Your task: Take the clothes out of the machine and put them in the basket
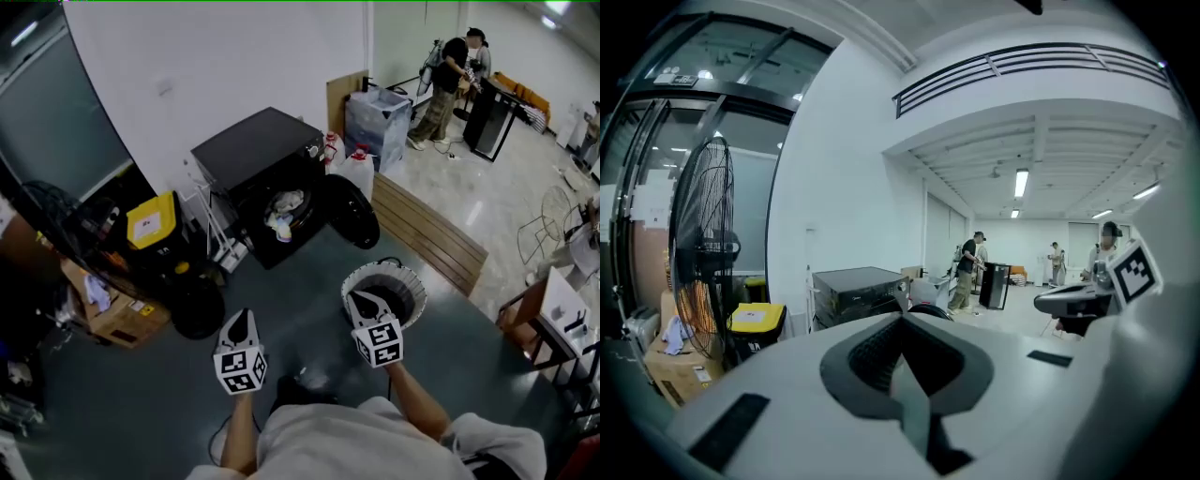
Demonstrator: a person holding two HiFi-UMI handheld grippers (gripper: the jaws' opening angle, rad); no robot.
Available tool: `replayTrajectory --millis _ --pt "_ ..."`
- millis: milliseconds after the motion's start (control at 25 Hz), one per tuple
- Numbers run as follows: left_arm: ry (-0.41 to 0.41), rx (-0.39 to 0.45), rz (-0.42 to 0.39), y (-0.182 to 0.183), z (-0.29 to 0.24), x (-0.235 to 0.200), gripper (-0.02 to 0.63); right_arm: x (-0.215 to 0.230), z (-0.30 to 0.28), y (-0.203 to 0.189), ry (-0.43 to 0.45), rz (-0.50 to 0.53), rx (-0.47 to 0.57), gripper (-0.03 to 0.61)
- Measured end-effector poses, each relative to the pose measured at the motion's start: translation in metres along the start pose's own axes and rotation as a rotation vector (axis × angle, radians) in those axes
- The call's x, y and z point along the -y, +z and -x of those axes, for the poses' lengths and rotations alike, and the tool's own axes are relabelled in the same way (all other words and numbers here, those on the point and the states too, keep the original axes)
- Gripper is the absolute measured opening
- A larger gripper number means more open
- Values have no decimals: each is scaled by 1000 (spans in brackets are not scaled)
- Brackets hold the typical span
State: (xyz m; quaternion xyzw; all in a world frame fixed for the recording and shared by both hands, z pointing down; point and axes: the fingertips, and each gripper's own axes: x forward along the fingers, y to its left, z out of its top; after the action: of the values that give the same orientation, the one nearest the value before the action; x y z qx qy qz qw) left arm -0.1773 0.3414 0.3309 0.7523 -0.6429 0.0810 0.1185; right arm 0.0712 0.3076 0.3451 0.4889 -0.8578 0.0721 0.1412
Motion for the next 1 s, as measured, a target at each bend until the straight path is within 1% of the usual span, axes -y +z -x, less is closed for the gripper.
replayTrajectory --millis 240,440,680,1000 --pt "-12 -5 3 2 -29 -5 18 8 -22 1 0 3 -10 21" --pt "-45 -7 12 4 -73 -16 18 18 -55 3 -17 15 -24 21" --pt "-113 -18 11 14 -152 -40 18 31 -125 10 -47 30 -48 21" --pt "-217 -23 -29 61 -264 -86 18 44 -236 57 -97 20 -57 21"
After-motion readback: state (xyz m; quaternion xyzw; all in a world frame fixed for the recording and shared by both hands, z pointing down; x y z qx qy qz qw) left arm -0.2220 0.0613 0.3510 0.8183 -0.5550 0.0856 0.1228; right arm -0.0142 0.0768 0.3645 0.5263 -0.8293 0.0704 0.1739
